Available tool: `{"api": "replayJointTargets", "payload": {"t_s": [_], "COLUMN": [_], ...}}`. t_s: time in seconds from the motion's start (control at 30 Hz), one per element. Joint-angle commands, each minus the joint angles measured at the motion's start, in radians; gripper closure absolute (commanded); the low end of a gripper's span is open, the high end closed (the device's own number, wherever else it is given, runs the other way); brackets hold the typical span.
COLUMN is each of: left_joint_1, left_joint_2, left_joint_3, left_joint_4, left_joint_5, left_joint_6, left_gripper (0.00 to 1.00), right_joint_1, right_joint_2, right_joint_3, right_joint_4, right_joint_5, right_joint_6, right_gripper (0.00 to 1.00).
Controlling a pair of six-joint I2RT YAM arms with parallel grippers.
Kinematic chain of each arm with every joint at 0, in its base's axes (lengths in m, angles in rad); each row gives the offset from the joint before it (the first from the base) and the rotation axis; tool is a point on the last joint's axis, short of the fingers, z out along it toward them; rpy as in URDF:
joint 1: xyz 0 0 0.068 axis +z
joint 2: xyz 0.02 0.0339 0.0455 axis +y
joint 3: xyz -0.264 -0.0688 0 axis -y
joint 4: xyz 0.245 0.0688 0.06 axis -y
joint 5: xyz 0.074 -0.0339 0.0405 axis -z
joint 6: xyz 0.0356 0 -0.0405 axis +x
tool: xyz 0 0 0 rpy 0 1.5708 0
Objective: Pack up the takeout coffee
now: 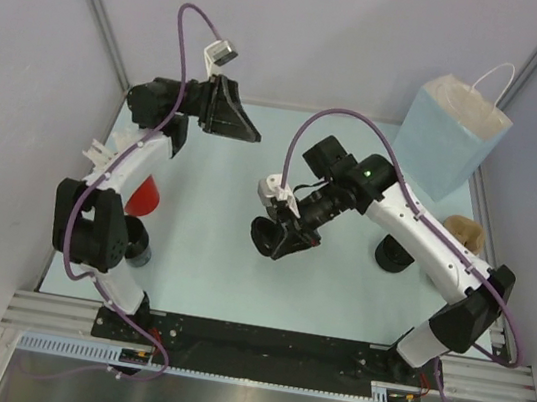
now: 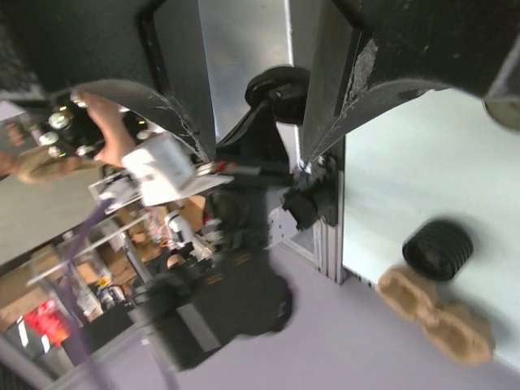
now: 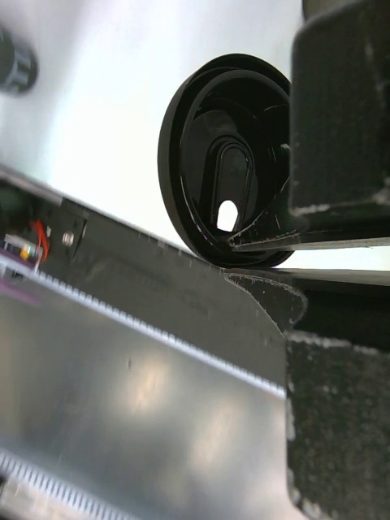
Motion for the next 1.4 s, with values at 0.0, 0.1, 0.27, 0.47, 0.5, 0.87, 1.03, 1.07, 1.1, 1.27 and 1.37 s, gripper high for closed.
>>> {"api": "replayJointTargets", "payload": {"t_s": [0.0, 0.1, 0.27, 0.47, 0.5, 0.87, 1.03, 1.07, 1.1, 1.27, 1.37], "left_joint_1": [-0.043, -0.059, -0.062, -0.072, -0.072, -0.05, 0.058, 0.093, 0.111, 0.199, 0.178], "left_joint_2": [0.012, 0.064, 0.139, 0.113, 0.089, -0.039, -0.028, -0.039, -0.05, -0.175, -0.231], "left_joint_3": [0.205, 0.328, 0.487, 0.531, 0.534, 0.837, 0.931, 0.93, 0.923, 0.962, 0.889], "left_joint_4": [0.429, 0.43, 0.432, 0.433, 0.433, 0.324, 0.118, 0.07, -0.077, -1.364, -1.595], "left_joint_5": [0.216, 0.216, 0.211, 0.21, 0.204, 0.196, 0.117, 0.08, 0.055, -0.3, -0.434], "left_joint_6": [-0.063, -0.121, -0.218, -0.246, -0.249, -0.179, -0.016, 0.083, 0.146, 1.357, 1.609], "left_gripper": [0.47, 0.44, 0.32, 0.01, 0.01, 0.01, 0.0, 0.01, 0.01, 0.01, 0.01], "right_joint_1": [-0.057, -0.117, -0.177, -0.212, -0.217, -0.227, -0.226, -0.226, -0.226, -0.227, -0.234], "right_joint_2": [0.027, 0.035, 0.021, -0.006, -0.009, -0.005, -0.016, -0.016, -0.017, -0.019, -0.019], "right_joint_3": [0.064, 0.098, 0.119, 0.125, 0.125, 0.148, 0.15, 0.148, 0.145, 0.153, 0.165], "right_joint_4": [-0.18, -0.232, -0.254, -0.168, -0.16, -0.148, -0.144, -0.134, -0.131, -0.119, -0.122], "right_joint_5": [-0.198, -0.258, -0.293, -0.287, -0.284, -0.229, -0.206, -0.201, -0.198, -0.184, -0.18], "right_joint_6": [-0.076, -0.103, -0.105, -0.018, -0.007, 0.007, 0.013, 0.019, 0.021, 0.033, 0.036], "right_gripper": [0.93, 0.93, 0.93, 0.93, 0.93, 0.92, 0.92, 0.92, 0.92, 0.92, 0.92]}}
